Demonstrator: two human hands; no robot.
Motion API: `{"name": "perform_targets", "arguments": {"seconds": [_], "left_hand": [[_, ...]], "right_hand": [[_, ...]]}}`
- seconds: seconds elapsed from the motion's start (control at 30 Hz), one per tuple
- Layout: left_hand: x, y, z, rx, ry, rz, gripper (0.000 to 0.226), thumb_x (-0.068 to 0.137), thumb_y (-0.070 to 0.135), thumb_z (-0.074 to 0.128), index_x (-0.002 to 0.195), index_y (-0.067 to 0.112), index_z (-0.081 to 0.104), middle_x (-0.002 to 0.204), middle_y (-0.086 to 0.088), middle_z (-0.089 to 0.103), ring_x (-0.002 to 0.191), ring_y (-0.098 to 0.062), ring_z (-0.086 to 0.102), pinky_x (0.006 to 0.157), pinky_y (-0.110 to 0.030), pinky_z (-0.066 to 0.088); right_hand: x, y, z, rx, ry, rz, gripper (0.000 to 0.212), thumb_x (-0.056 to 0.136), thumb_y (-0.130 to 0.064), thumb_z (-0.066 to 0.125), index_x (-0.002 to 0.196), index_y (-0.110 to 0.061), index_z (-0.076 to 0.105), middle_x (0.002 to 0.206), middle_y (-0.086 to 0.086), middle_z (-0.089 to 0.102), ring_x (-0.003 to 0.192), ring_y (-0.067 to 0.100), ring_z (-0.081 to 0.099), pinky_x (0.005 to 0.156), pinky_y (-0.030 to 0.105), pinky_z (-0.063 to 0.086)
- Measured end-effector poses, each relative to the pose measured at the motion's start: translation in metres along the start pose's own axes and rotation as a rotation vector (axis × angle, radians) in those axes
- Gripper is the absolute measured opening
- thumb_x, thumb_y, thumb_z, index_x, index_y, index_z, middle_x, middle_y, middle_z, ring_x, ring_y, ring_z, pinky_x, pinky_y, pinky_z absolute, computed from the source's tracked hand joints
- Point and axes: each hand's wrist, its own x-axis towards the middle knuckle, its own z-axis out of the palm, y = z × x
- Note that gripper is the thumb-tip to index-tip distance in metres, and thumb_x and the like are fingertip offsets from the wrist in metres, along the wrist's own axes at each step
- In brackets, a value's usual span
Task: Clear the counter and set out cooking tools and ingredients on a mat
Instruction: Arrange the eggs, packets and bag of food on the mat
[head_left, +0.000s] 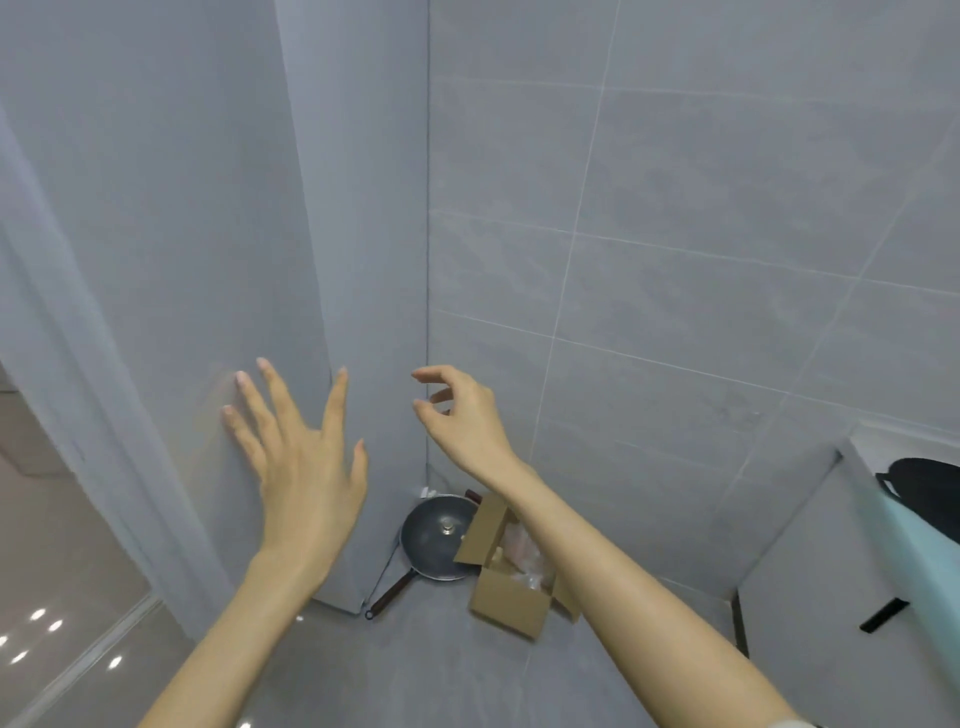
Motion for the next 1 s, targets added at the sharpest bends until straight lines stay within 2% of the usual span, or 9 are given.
{"name": "perform_targets", "arguments": {"seconds": [0.13, 0.2, 0.37, 0.53, 0.67, 0.8, 0.87, 1.0], "left_hand": [[0.018, -0.023, 0.006, 0.047, 0.02, -0.034, 0.076, 0.077, 0.022, 0.073, 0.145, 0.019, 0.038, 0.148, -0.041, 0.0, 0.139, -0.053, -0.009, 0.102, -0.071, -0.008], [0.03, -0.039, 0.01, 0.066, 0.034, -0.049, 0.078, 0.076, 0.023, 0.073, 0.145, 0.021, 0.038, 0.148, -0.041, -0.002, 0.139, -0.053, -0.009, 0.1, -0.073, -0.007], [0.059, -0.091, 0.018, 0.118, 0.074, -0.091, 0.083, 0.078, 0.025, 0.071, 0.149, 0.028, 0.028, 0.15, -0.037, -0.01, 0.138, -0.048, -0.021, 0.102, -0.068, -0.011], [0.088, -0.148, 0.027, 0.15, 0.098, -0.099, 0.082, 0.083, 0.029, 0.066, 0.15, 0.032, 0.02, 0.15, -0.036, -0.01, 0.137, -0.056, -0.008, 0.104, -0.064, -0.012], [0.111, -0.194, 0.035, 0.129, 0.12, -0.021, 0.081, 0.084, 0.028, 0.064, 0.15, 0.034, 0.017, 0.152, -0.03, -0.016, 0.138, -0.052, -0.011, 0.104, -0.065, -0.011], [0.133, -0.247, 0.043, 0.127, 0.118, 0.072, 0.079, 0.088, 0.032, 0.058, 0.151, 0.035, 0.01, 0.149, -0.02, -0.031, 0.135, -0.043, -0.033, 0.104, -0.062, -0.017], [0.145, -0.276, 0.046, 0.101, 0.097, 0.121, 0.08, 0.087, 0.032, 0.059, 0.151, 0.035, 0.01, 0.15, -0.02, -0.029, 0.136, -0.04, -0.033, 0.105, -0.059, -0.021], [0.167, -0.319, 0.054, 0.079, 0.066, 0.23, 0.082, 0.084, 0.032, 0.062, 0.151, 0.035, 0.015, 0.154, -0.021, -0.019, 0.14, -0.04, -0.025, 0.108, -0.058, -0.019]], "right_hand": [[0.042, -0.008, 0.051, 0.032, -0.003, -0.019, 0.035, 0.087, -0.012, 0.059, 0.122, -0.016, 0.06, 0.125, -0.002, 0.061, 0.098, 0.015, 0.059, 0.085, 0.026, 0.049], [0.061, -0.014, 0.074, 0.032, -0.018, -0.039, 0.036, 0.087, -0.012, 0.058, 0.123, -0.016, 0.059, 0.125, -0.001, 0.06, 0.099, 0.015, 0.058, 0.086, 0.028, 0.049], [0.102, -0.029, 0.128, 0.069, -0.022, -0.087, 0.038, 0.088, -0.011, 0.056, 0.125, -0.017, 0.056, 0.125, -0.001, 0.056, 0.101, 0.01, 0.053, 0.086, 0.033, 0.052], [0.132, -0.041, 0.186, 0.036, 0.014, -0.149, 0.046, 0.087, -0.009, 0.056, 0.132, -0.017, 0.05, 0.132, -0.001, 0.05, 0.111, 0.014, 0.051, 0.088, 0.034, 0.05], [0.148, -0.048, 0.23, -0.025, 0.071, -0.135, 0.055, 0.087, -0.013, 0.053, 0.139, -0.023, 0.039, 0.142, -0.004, 0.038, 0.124, 0.018, 0.045, 0.093, 0.043, 0.049], [0.163, -0.063, 0.273, -0.012, 0.171, -0.095, 0.061, 0.087, -0.012, 0.053, 0.142, -0.027, 0.033, 0.148, -0.003, 0.028, 0.129, 0.019, 0.041, 0.095, 0.046, 0.048], [0.169, -0.075, 0.296, -0.021, 0.224, -0.069, 0.062, 0.087, -0.012, 0.053, 0.142, -0.03, 0.032, 0.149, -0.005, 0.024, 0.13, 0.018, 0.041, 0.094, 0.045, 0.049], [0.184, -0.088, 0.326, -0.081, 0.297, -0.082, 0.061, 0.088, -0.012, 0.054, 0.14, -0.033, 0.033, 0.15, -0.007, 0.021, 0.129, 0.018, 0.042, 0.091, 0.042, 0.051]]}}
